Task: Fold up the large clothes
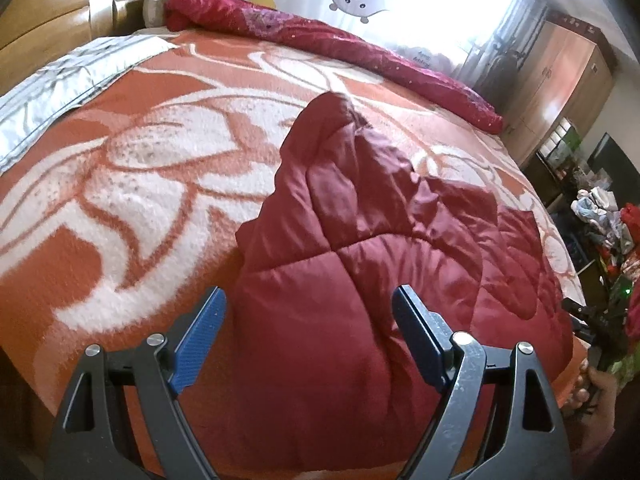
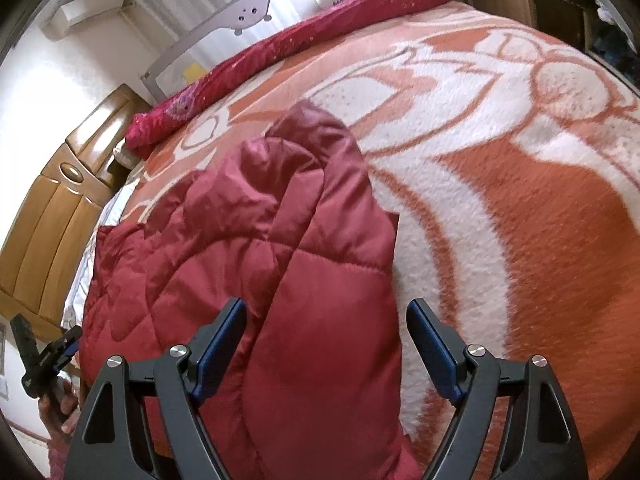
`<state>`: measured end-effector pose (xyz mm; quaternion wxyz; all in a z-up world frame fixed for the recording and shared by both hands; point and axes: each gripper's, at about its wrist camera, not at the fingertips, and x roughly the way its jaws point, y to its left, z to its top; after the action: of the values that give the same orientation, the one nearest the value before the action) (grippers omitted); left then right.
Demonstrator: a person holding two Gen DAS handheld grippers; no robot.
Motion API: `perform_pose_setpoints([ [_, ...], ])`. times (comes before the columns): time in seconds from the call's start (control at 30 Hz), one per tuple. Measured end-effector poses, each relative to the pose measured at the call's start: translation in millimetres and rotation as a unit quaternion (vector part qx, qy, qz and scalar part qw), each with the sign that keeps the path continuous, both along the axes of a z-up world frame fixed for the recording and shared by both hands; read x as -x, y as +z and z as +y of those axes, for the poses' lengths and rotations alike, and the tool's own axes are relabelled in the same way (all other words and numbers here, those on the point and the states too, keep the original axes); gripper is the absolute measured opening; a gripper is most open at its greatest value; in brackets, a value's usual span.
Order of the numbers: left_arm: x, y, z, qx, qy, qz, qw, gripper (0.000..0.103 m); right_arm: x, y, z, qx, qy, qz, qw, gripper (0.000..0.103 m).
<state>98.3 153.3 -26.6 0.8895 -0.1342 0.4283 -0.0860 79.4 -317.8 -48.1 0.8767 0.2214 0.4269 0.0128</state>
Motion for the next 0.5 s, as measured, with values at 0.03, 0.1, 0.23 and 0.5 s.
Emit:
perform_pose_setpoints([
  [0.03,0,2,0,0.000,0.001,-0.003,1.0000,0.086,1,4,-1,0.000,-0.003,-0.005,1.000,0.083],
  [0.1,1,8,-1,0.000,0.000,-0.010,1.0000,0.086,4,11,-1,0.004,-0.008,-0.015,1.000,0.083],
  [0.23,3,18,-8,0.000,-0.010,-0.021,0.9997,0.086,10,28,2,0.015,-0.013,-0.042,0.999,0.083],
  [0.5,4,30,-46,0.009,-0.075,-0.036,0.9965,0.086,5,52,49,0.075,0.054,-0.088,0.992,0.072],
])
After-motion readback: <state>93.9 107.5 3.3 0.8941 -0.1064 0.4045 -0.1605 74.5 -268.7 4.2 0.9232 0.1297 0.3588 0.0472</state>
